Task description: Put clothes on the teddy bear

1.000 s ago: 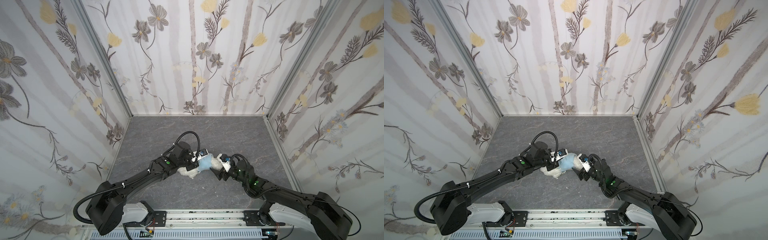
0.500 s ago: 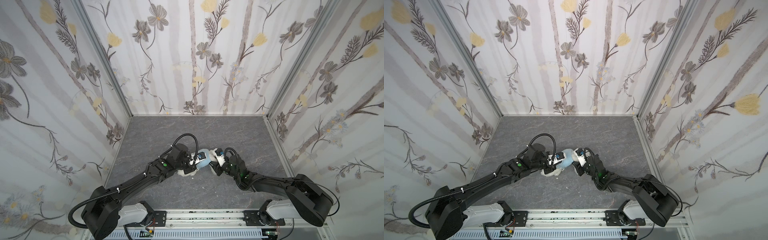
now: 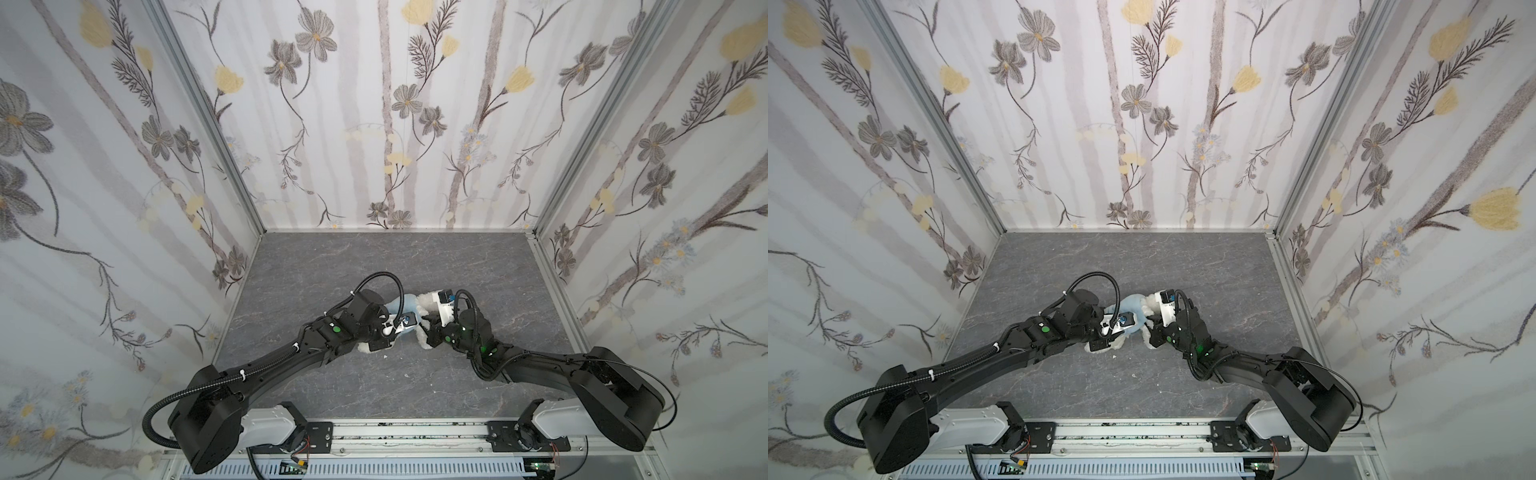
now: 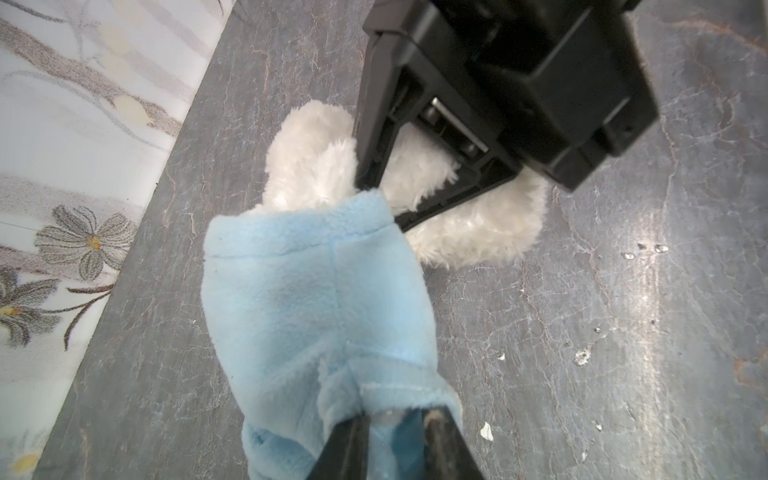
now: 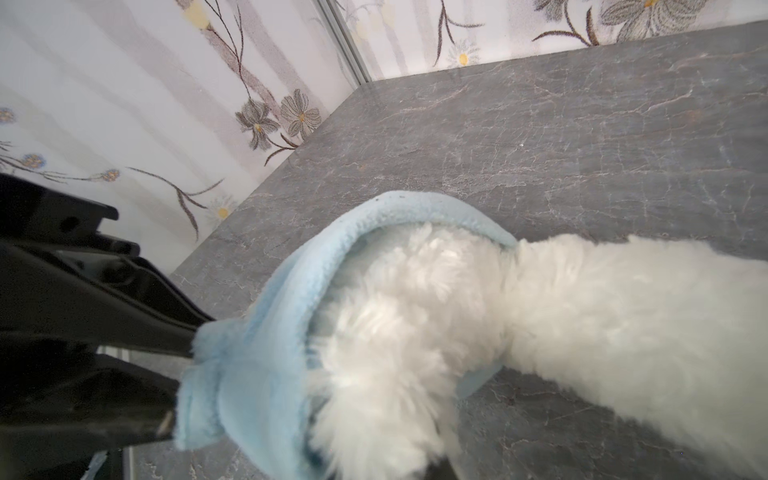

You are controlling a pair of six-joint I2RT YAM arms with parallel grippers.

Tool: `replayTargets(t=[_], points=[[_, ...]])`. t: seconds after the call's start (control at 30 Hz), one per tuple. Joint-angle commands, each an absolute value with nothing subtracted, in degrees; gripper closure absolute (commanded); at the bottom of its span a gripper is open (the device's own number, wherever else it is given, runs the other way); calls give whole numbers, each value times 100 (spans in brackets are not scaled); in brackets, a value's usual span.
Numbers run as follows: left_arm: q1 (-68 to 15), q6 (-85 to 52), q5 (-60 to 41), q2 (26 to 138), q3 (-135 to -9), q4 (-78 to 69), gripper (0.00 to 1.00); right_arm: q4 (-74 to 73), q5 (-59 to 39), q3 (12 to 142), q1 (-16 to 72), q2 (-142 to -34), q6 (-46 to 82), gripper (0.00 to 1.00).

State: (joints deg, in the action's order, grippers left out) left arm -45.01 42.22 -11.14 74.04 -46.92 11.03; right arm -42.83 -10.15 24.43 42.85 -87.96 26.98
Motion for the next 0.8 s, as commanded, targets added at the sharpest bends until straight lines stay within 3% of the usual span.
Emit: replayTargets(t=[0.0,0.4,0.7,0.77], points=[[-4527,4460,-570,7620,-4807,993,74,-5160,-1356,2459,4315,-8862,3469,100],[-4588,4348,-624,7973,-4806,-146,65,-6220,-1713,2372,4541,-9258,4614,100],[-4563,3931,-940,8612,-4922,-1103,66,-7249,-2013,2365,4588,-9805,5277,100],[-4550,3844,-975,8604,-4772,-1547,71,-7299,-2032,2325,4579,-9834,5306,100]])
